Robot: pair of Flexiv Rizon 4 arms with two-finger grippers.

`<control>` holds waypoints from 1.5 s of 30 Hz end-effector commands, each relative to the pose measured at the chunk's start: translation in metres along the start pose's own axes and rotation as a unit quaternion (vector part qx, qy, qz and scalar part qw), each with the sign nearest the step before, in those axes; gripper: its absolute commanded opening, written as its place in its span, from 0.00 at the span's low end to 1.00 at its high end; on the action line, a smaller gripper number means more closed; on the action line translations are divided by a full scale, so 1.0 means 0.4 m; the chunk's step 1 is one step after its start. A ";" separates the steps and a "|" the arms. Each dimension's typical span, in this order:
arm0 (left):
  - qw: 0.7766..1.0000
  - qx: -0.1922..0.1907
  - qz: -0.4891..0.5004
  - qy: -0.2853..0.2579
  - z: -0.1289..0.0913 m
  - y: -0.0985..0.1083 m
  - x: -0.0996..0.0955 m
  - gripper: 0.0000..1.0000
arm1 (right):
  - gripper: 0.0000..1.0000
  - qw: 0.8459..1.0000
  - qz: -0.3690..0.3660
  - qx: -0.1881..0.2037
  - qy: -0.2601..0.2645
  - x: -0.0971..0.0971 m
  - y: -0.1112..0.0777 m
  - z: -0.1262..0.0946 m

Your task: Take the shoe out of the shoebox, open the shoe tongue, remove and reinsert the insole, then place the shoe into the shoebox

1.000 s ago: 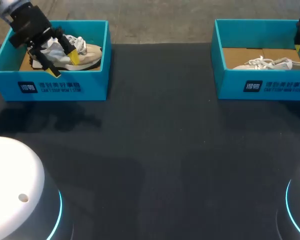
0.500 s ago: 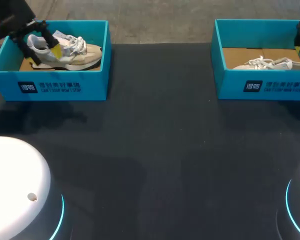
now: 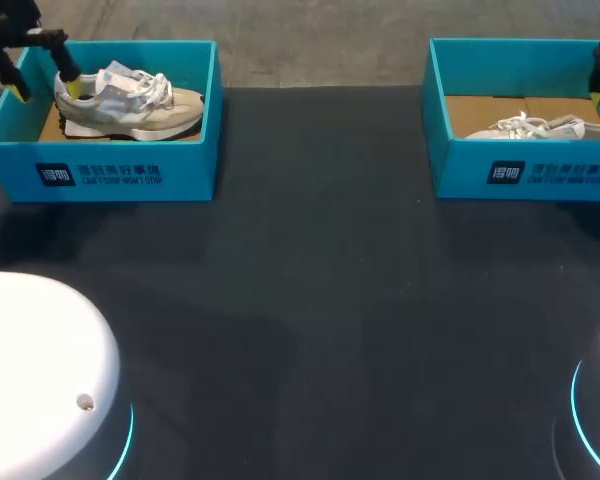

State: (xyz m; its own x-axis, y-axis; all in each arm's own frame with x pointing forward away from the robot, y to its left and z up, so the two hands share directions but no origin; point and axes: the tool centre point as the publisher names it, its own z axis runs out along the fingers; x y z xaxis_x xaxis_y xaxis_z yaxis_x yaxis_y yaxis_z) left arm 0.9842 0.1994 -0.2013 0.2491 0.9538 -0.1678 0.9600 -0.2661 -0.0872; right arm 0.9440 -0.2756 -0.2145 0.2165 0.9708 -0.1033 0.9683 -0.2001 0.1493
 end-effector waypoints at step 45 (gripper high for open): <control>0.985 -0.095 -0.077 0.120 0.077 0.189 0.206 1.00 | 1.00 1.000 0.000 -0.001 0.000 0.000 -0.003 0.000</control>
State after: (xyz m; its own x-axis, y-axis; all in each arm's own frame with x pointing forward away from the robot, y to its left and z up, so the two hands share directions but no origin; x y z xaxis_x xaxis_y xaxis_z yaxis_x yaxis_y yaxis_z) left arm 1.0571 0.2540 -0.2441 0.1015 0.9921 0.0744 0.9869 -0.1098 0.1184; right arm 0.9440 -0.2755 -0.2145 0.2163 0.9708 -0.1036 0.9684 -0.1998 0.1494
